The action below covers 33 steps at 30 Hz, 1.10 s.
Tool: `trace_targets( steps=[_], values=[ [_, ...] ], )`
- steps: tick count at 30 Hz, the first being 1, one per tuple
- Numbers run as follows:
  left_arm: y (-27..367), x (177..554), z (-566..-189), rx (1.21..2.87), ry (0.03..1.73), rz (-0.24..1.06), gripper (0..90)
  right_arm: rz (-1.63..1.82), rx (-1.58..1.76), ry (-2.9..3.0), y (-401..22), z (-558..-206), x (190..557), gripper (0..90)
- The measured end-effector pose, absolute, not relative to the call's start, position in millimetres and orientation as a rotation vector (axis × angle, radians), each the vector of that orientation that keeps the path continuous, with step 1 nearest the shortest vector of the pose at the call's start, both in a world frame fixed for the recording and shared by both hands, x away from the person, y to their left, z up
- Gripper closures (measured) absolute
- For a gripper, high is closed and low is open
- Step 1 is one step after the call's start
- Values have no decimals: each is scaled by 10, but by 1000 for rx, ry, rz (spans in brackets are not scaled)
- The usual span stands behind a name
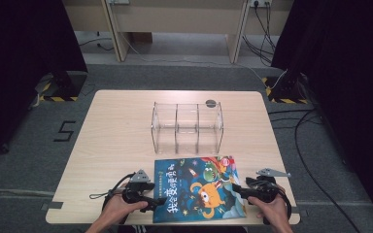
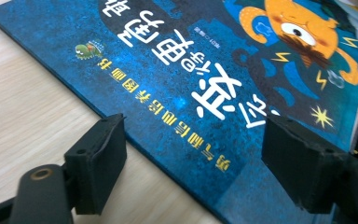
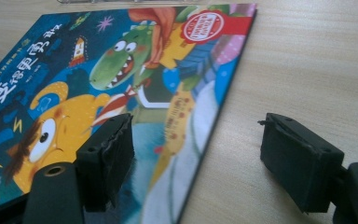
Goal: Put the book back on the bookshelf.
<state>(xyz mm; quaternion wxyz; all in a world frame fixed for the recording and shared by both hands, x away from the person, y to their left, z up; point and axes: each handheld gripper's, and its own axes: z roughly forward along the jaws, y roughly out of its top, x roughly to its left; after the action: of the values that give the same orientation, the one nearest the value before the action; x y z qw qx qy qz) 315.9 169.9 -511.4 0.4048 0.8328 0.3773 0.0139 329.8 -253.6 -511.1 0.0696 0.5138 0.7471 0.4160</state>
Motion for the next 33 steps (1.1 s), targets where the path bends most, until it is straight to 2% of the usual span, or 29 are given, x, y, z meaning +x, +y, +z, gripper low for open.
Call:
trace_targets(
  steps=[12,33],
  values=[
    [1625,3141,-5119,2092,933,2,277,1291,1552,2241,-2527,-5127,3305,265],
    [1549,3135,-5118,2094,912,-42,266,1493,1788,2054,-2642,-5176,3330,235]
  ],
)
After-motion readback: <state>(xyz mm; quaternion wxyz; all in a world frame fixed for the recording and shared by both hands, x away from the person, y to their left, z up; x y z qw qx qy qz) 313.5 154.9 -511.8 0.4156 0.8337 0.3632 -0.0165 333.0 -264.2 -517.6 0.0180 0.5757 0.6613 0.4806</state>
